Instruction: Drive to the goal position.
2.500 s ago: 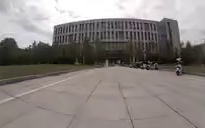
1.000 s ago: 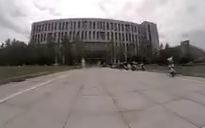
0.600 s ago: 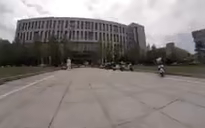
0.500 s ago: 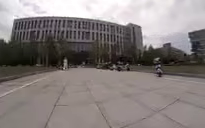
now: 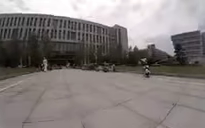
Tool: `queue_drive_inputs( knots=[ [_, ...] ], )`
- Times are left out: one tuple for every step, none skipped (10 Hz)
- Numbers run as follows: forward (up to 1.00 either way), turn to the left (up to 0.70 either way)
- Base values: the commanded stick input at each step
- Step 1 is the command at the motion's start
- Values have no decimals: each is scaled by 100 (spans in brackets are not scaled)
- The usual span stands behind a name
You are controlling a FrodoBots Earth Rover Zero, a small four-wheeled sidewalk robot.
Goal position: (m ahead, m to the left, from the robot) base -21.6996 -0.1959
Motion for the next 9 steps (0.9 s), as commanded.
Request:
queue_drive_inputs(
  knots=[
    [100, -40],
    [100, -40],
    [100, -40],
    [100, -40],
    [100, -40],
    [100, -40],
    [100, -40],
    [100, -40],
    [100, -40]
  ],
)
